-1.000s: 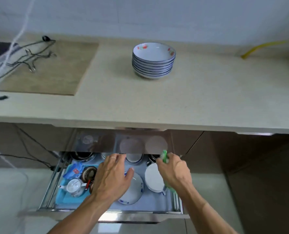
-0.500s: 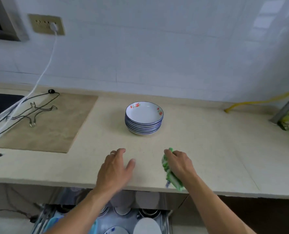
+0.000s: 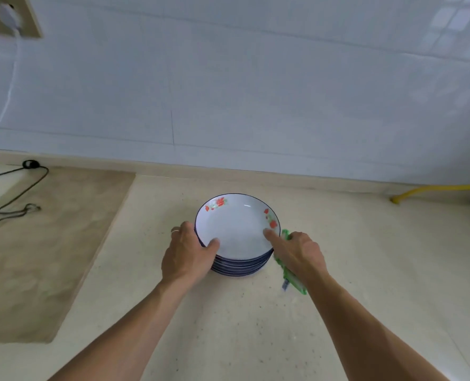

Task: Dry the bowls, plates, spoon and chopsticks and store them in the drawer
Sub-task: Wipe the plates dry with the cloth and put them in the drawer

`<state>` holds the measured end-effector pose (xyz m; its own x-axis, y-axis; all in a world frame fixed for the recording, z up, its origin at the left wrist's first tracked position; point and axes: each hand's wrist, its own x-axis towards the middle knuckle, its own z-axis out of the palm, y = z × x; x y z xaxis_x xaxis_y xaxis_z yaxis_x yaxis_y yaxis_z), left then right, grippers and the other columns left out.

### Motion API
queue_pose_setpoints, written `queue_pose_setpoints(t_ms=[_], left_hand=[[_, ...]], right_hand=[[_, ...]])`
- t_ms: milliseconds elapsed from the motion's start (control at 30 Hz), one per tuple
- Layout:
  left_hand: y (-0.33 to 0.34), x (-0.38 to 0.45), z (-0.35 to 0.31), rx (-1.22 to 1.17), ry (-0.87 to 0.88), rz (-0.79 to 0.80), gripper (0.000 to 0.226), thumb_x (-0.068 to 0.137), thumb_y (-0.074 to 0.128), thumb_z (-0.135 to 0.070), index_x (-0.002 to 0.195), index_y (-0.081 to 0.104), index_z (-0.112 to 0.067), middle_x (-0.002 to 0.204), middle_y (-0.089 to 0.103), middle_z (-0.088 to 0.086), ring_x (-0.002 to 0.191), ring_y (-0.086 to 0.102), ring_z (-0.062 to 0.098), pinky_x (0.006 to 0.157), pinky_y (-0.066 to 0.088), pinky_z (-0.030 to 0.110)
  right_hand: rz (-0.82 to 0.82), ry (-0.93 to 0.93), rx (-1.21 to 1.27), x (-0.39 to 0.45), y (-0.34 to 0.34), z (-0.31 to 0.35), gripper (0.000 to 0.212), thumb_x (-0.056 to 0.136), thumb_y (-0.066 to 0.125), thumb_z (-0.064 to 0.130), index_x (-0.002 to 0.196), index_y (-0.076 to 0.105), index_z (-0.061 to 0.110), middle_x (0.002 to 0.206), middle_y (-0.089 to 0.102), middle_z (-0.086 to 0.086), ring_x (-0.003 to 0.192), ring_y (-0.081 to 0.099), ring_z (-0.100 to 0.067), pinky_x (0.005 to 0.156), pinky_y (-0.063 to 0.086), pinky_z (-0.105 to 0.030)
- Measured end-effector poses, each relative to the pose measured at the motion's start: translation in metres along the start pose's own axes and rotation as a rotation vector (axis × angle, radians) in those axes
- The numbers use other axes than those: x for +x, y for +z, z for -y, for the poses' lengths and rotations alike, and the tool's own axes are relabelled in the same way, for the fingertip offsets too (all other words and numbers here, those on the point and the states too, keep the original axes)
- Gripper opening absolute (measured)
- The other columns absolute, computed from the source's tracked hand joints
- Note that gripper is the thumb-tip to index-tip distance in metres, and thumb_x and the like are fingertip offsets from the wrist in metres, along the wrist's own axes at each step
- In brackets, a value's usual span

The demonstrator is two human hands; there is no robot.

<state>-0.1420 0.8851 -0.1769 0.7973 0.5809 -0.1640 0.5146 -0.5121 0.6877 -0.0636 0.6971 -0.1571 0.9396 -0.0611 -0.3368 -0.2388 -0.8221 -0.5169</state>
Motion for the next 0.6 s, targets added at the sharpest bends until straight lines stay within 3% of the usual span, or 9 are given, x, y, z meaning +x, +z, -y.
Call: queue_pose_setpoints(t_ms=[100, 267, 600], left_hand=[[0.003, 0.018, -0.005, 0.035, -0.028, 0.03, 0.048, 0.084, 0.068, -0.04, 0.12, 0.051, -0.013, 0.118, 0.05, 0.006, 0.106, 0.056, 0.029, 0.085, 0.051, 0.04], [0.005, 0.029, -0.009, 0.098, -0.048, 0.043, 0.042, 0.083, 0.068, -0.018, 0.121, 0.053, -0.01, 0.114, 0.042, 0.005, 0.086, 0.051, 0.028, 0.074, 0.043, 0.033], [0.002, 0.026, -0.016, 0.078, -0.052, 0.066, 0.038, 0.087, 0.063, -0.009, 0.121, 0.048, -0.005, 0.125, 0.041, 0.012, 0.084, 0.05, 0.029, 0.065, 0.039, 0.029]], right_hand=[[0.008, 0.01, -0.038, 0.014, 0.005, 0.005, 0.055, 0.079, 0.061, 0.065, 0.105, 0.061, 0.016, 0.094, 0.064, -0.005, 0.086, 0.06, -0.026, 0.062, 0.04, -0.03], [0.076, 0.021, -0.06, 0.028, 0.005, 0.005, 0.035, 0.078, 0.073, 0.044, 0.094, 0.059, 0.017, 0.084, 0.062, -0.002, 0.071, 0.06, -0.016, 0.052, 0.04, -0.025], [0.115, -0.019, 0.141, 0.028, 0.004, -0.001, 0.018, 0.085, 0.073, 0.028, 0.091, 0.063, 0.015, 0.08, 0.067, -0.002, 0.068, 0.063, -0.015, 0.058, 0.051, -0.026]])
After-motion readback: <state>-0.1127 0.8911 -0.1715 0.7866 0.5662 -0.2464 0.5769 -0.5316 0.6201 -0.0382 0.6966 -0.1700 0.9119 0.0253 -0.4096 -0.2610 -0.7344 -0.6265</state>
